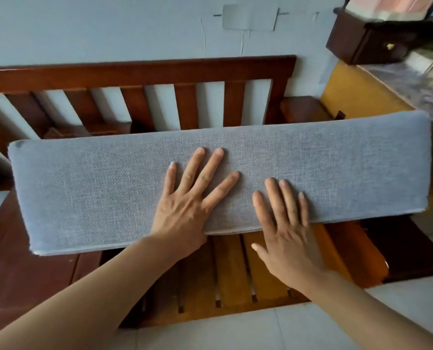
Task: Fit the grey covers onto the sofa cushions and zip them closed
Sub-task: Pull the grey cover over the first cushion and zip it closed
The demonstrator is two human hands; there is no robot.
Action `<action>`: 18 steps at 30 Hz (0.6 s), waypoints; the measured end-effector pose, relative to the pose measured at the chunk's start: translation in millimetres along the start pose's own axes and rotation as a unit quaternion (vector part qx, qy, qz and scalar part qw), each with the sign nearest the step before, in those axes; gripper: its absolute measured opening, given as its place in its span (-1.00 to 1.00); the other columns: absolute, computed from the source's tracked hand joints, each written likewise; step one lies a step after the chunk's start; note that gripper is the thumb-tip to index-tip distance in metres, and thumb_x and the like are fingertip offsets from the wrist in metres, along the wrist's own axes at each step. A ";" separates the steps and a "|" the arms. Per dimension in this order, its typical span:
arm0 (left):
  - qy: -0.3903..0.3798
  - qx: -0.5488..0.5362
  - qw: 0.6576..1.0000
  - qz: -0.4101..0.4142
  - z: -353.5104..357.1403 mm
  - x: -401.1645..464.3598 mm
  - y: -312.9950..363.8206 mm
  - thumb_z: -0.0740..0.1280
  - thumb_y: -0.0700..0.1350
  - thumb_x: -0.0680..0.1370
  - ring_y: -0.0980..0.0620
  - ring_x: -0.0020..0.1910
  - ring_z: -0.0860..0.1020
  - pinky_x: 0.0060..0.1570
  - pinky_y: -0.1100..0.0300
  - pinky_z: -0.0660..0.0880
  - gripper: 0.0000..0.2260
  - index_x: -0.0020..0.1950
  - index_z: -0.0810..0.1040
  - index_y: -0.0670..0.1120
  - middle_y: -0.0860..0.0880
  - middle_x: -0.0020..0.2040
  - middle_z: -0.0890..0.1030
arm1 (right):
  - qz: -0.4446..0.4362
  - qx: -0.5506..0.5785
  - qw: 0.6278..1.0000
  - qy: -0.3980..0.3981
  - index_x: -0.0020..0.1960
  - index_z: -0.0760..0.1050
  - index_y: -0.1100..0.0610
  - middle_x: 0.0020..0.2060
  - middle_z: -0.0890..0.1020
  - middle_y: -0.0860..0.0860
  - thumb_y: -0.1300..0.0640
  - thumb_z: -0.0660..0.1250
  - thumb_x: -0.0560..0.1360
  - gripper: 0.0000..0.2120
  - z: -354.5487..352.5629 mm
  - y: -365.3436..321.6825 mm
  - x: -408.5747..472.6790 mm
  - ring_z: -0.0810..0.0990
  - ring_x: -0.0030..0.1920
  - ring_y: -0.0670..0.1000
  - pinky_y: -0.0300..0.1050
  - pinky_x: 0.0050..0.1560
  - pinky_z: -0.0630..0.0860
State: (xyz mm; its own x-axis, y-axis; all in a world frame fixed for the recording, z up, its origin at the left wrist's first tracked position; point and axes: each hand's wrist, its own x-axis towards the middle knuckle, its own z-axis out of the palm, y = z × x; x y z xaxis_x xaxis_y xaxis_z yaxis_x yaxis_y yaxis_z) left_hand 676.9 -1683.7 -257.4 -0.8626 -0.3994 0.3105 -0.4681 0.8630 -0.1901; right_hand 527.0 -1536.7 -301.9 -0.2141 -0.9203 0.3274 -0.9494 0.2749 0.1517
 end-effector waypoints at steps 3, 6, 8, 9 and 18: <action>-0.029 0.001 0.999 -0.015 14.9 -23.9 19.2 0.58 0.01 0.03 -0.13 0.52 -0.15 0.36 -0.21 -0.08 0.21 0.55 -0.03 0.13 -0.07 0.56 -0.14 | -0.022 0.044 0.999 0.004 0.55 0.01 0.10 0.54 -0.01 0.16 -0.25 0.21 0.46 -0.19 -1.6 1.4 -13.5 -0.04 0.53 0.19 0.29 0.44 0.00; -0.037 -0.010 0.999 -0.024 24.2 -41.1 33.8 0.56 0.21 0.07 -0.11 0.53 -0.17 0.36 -0.22 -0.07 0.19 0.55 -0.06 0.15 -0.01 0.56 -0.20 | -0.041 0.079 0.996 0.028 0.54 0.09 0.00 0.54 0.03 0.08 -0.15 0.24 0.48 -0.30 -4.0 7.5 -12.7 -0.03 0.53 0.14 0.28 0.45 -0.03; -0.014 -0.022 1.000 -0.016 22.6 -44.8 39.0 0.50 0.29 0.17 -0.12 0.53 -0.07 0.35 -0.25 -0.05 0.07 0.54 0.00 0.16 0.01 0.57 -0.15 | -0.060 0.070 0.995 0.033 0.52 0.14 -0.01 0.53 0.07 0.08 -0.07 0.44 0.38 -0.20 -4.2 13.6 -13.5 0.00 0.52 0.16 0.30 0.44 -0.03; 0.001 -0.025 0.999 -0.021 19.7 -42.8 40.7 0.49 0.27 0.21 -0.13 0.52 -0.02 0.34 -0.27 -0.02 0.01 0.53 0.04 0.15 -0.01 0.57 -0.08 | -0.059 0.073 0.995 0.033 0.52 0.15 0.00 0.52 0.09 0.10 -0.06 0.51 0.31 -0.11 -4.6 17.4 -15.3 0.02 0.52 0.17 0.30 0.43 -0.04; -0.245 -0.076 0.957 -0.139 31.5 -31.3 54.2 0.52 0.31 0.16 -0.09 0.50 -0.04 0.37 -0.09 0.15 0.08 0.51 -0.03 0.15 -0.02 0.53 -0.04 | -0.020 0.091 0.971 -0.221 0.44 0.17 -0.04 0.21 0.29 0.01 -0.27 0.56 0.10 0.04 -5.4 40.0 7.0 0.29 0.22 0.05 -0.07 0.19 0.31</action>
State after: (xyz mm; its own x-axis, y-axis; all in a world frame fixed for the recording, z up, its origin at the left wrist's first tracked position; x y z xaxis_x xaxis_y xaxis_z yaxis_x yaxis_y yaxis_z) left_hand 672.5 -1634.2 -306.7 -0.7128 -0.6849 -0.1511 -0.6912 0.7225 -0.0146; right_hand 488.8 -1530.7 -288.5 -0.2159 -0.9697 -0.1139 -0.9752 0.2200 -0.0243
